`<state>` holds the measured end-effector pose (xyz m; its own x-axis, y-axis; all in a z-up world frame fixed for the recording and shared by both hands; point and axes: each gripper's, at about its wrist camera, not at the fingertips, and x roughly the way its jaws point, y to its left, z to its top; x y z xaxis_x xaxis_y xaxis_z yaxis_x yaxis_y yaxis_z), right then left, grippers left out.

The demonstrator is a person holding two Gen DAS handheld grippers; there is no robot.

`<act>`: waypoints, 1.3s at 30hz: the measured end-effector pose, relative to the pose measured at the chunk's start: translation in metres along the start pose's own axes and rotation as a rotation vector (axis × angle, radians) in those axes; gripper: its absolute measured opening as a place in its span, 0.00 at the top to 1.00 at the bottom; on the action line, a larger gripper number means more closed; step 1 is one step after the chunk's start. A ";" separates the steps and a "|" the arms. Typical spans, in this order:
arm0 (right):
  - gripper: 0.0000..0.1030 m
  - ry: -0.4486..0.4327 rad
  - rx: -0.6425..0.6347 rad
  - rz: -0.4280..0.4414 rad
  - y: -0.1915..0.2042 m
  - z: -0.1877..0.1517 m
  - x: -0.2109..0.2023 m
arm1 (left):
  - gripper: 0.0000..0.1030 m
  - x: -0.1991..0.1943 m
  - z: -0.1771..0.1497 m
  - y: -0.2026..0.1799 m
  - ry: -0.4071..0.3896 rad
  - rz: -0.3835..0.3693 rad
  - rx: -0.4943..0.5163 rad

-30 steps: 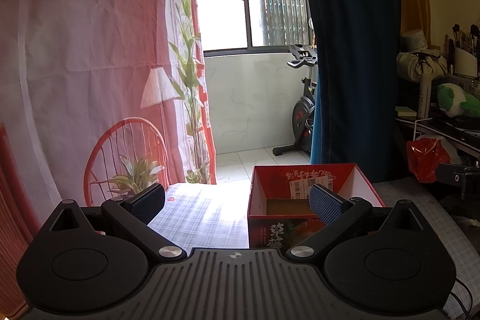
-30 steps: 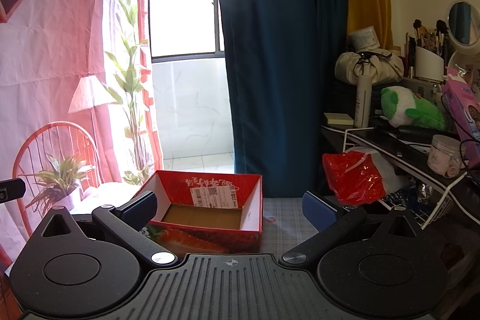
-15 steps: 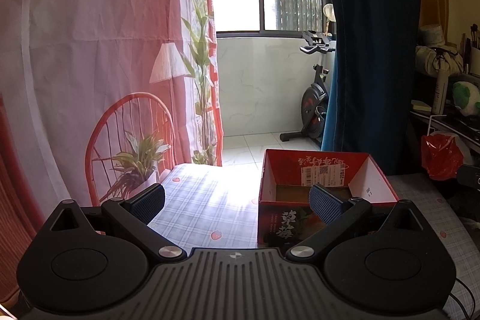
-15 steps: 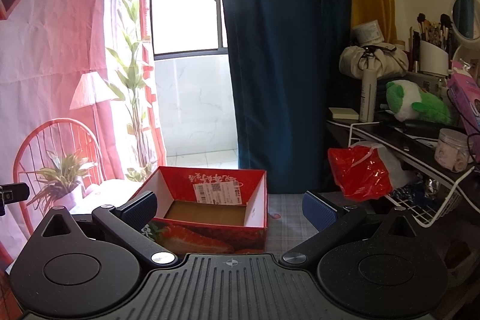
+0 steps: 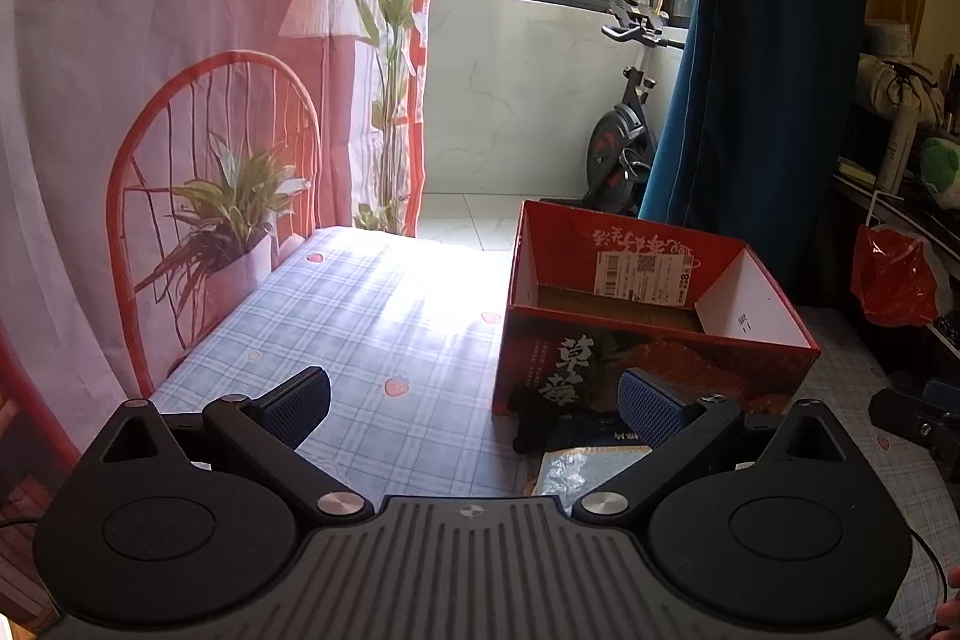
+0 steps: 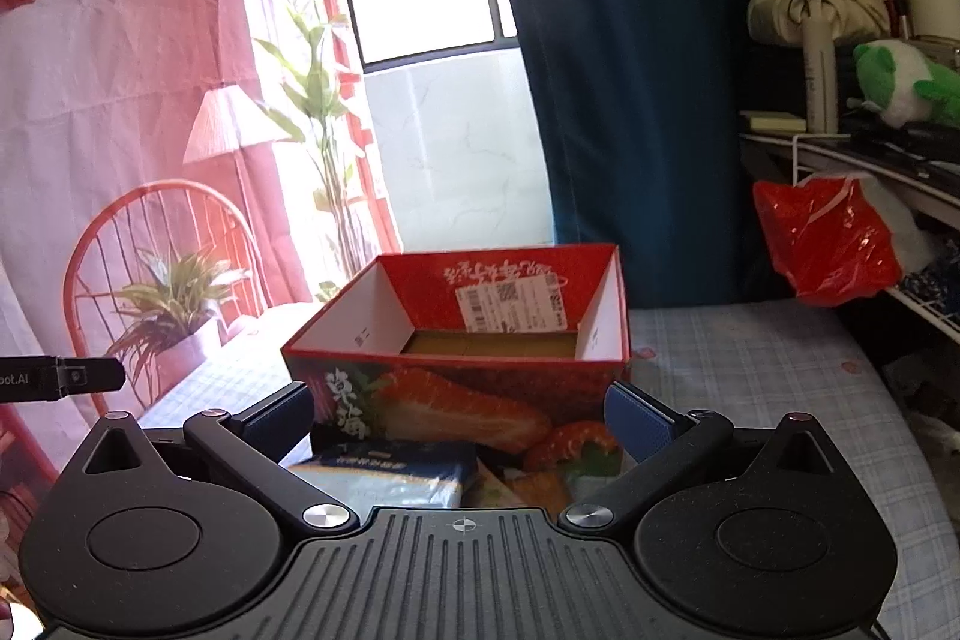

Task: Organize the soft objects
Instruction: 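Lower the left gripper onto the blue-and-white cotton pad bag and close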

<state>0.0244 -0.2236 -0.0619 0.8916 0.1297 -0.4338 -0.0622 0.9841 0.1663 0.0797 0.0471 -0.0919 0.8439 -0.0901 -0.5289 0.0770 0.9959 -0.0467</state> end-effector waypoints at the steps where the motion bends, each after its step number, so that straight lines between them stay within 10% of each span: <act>1: 0.00 0.021 -0.006 0.018 0.002 -0.006 0.003 | 0.00 0.003 -0.003 0.002 0.012 -0.010 -0.007; 12: 0.02 0.056 -0.052 0.004 0.019 -0.034 0.028 | 0.02 0.040 -0.018 0.000 0.068 -0.110 -0.041; 23: 0.51 0.217 -0.069 0.086 0.020 -0.057 0.093 | 0.54 0.107 -0.041 -0.009 0.242 -0.209 0.006; 39: 0.63 0.262 -0.061 0.078 0.010 -0.084 0.093 | 0.65 0.119 -0.076 -0.004 0.261 -0.238 -0.069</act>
<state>0.0691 -0.1918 -0.1748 0.7370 0.2248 -0.6374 -0.1602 0.9743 0.1583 0.1395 0.0322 -0.2190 0.6419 -0.3249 -0.6945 0.2116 0.9457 -0.2469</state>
